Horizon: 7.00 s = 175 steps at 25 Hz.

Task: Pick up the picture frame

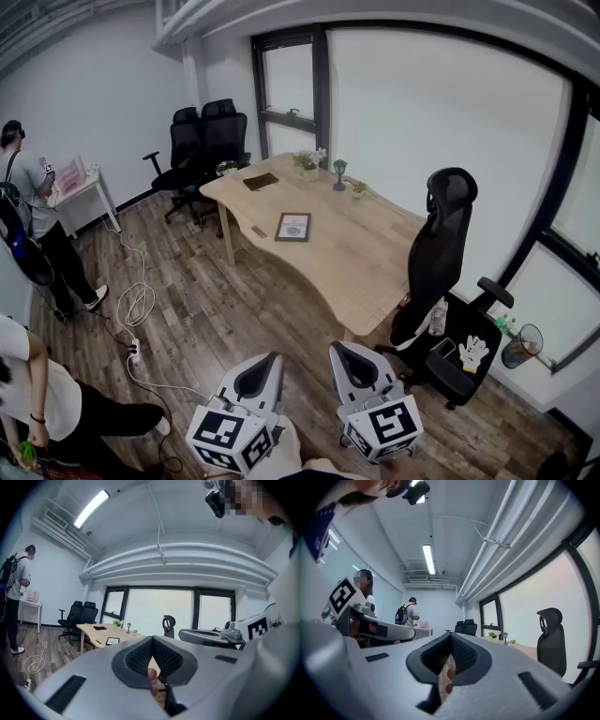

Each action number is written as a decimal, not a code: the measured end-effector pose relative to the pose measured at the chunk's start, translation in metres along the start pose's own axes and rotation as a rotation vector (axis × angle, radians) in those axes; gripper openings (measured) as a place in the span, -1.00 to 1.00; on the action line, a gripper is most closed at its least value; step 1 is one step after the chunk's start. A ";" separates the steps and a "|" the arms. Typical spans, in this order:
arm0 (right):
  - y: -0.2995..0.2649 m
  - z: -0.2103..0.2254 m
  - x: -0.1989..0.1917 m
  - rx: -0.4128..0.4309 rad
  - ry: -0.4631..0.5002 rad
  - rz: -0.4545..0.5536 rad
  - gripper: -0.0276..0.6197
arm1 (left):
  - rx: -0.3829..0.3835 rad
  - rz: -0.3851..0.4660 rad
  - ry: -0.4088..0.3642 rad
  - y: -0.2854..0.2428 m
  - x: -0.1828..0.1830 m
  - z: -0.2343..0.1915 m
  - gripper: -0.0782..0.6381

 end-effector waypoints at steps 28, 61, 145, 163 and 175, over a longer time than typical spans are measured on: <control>-0.104 0.010 -0.018 -0.035 -0.038 -0.007 -0.91 | -0.055 -0.022 0.028 -0.056 -0.002 -0.078 -0.77; -0.245 0.004 -0.005 -0.041 -0.002 0.009 -0.91 | -0.107 0.003 -0.035 -0.123 0.021 -0.202 -0.77; -0.455 0.164 -0.036 -0.121 -0.047 -0.073 -0.91 | -0.196 -0.092 0.012 -0.363 0.030 -0.318 -0.77; -0.508 0.245 -0.050 -0.109 -0.043 -0.114 -0.91 | -0.167 -0.109 0.025 -0.457 0.029 -0.338 -0.77; -0.529 0.272 -0.074 -0.064 -0.074 -0.174 -0.91 | -0.110 -0.118 0.055 -0.480 0.017 -0.350 -0.77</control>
Point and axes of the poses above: the fingertips, and each gripper's own axes: y backward along the fingers, z to its right, x out of its top, the point moved 3 cm from there along y, backward along the fingers, and after that the axes turned 4 degrees about -y, right-handed, at the moved point
